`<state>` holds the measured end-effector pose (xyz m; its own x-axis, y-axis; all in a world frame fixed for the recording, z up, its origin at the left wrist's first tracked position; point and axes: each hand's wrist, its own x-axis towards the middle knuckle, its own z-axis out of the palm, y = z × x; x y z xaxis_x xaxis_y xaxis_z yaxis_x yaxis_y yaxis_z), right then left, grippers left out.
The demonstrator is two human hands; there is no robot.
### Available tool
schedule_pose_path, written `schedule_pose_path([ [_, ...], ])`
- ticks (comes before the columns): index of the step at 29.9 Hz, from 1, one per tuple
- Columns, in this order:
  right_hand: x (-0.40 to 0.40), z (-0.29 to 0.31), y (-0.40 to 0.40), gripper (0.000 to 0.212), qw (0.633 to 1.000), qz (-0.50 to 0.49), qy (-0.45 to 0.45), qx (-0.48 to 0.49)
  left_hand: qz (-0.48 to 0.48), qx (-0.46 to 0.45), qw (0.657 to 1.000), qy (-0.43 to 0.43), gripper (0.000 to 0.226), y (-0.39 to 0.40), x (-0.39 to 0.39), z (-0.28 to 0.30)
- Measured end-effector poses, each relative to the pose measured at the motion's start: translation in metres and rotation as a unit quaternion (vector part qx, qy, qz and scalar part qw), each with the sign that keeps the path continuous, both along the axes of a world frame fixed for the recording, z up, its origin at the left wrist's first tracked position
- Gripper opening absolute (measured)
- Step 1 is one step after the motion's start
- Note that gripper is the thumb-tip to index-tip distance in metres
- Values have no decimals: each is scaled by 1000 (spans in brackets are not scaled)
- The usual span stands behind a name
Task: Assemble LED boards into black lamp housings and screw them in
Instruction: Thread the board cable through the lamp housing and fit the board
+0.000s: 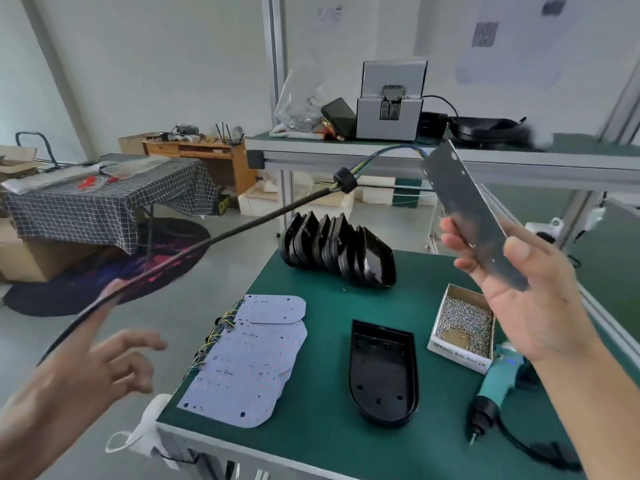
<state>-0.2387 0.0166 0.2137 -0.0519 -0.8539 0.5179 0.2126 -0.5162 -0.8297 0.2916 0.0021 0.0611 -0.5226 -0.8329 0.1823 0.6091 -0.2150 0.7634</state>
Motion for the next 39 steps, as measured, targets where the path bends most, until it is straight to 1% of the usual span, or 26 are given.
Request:
schedule_pose_path([
  [1, -4, -4, 1, 61, 1000, -6, -3, 1, -36, 79, 987, 136, 54, 1, -3, 7],
  [2, -7, -8, 2, 59, 1000, -11, -3, 3, -64, 98, 972, 206, 62, 6, -2, 23],
  [3, -10, -13, 3, 57, 1000, -17, 0, 6, -47, 76, 968, 236, 73, 10, -6, 45],
  [4, -12, -18, 4, 57, 1000, -25, 4, 10, 37, 55, 970, 235, 85, 10, -19, 64],
  [5, -14, -23, 5, 55, 999, -35, 8, 14, 110, 50, 968, 218, 87, 10, -33, 79],
  [6, -15, -26, 6, 52, 999, -48, 13, 17, 165, 46, 968, 185, 80, 9, -49, 91],
  [7, -16, -29, 6, 48, 998, -64, 23, 18, 194, 45, 968, 152, 67, 7, -65, 99],
  [8, -17, -32, 7, 46, 996, -81, 36, 20, 190, 53, 968, 155, 52, 3, -79, 100],
  [9, -19, -36, 7, 47, 994, -95, 54, 23, 183, 96, 963, 171, 40, 1, -91, 100],
  [10, -20, -41, 7, 51, 991, -106, 78, 30, 210, 115, 955, 176, 33, 0, -103, 103],
  [11, -21, -46, 7, 58, 987, -114, 107, 42, 243, 109, 950, 165, 29, 0, -120, 107],
  [13, -19, -60, 7, 70, 980, -114, 149, 74, 236, 104, 953, 156, 28, 3, -160, 118],
  [17, -3, -84, 3, 74, 975, -92, 147, 141, 173, 143, 966, 131, 30, 7, -228, 131],
  [20, 8, -94, -4, 83, 958, -104, 197, 180, 129, 162, 968, 143, 39, 5, -263, 128],
  [22, 8, -101, -8, 92, 920, -155, 276, 232, 111, 165, 971, 135, 45, 0, -279, 124],
  [25, 5, -115, -8, 89, 835, -241, 400, 292, 102, 164, 977, 91, 45, -7, -299, 122],
  [28, 6, -125, -5, 87, 756, -311, 491, 300, 95, 182, 977, 53, 46, -15, -316, 115],
  [31, 3, -133, -10, 81, 689, -369, 551, 292, 84, 197, 976, 45, 51, -20, -328, 104],
  [33, 1, -136, -15, 78, 655, -381, 578, 303, 78, 199, 976, 46, 54, -22, -334, 98],
  [35, -2, -139, -19, 77, 629, -382, 600, 314, 73, 200, 976, 47, 55, -23, -338, 94],
  [36, -3, -142, -21, 75, 621, -379, 608, 319, 72, 201, 976, 46, 56, -22, -339, 92],
  [39, -6, -150, -23, 72, 613, -371, 616, 328, 66, 203, 976, 45, 55, -20, -342, 89],
])
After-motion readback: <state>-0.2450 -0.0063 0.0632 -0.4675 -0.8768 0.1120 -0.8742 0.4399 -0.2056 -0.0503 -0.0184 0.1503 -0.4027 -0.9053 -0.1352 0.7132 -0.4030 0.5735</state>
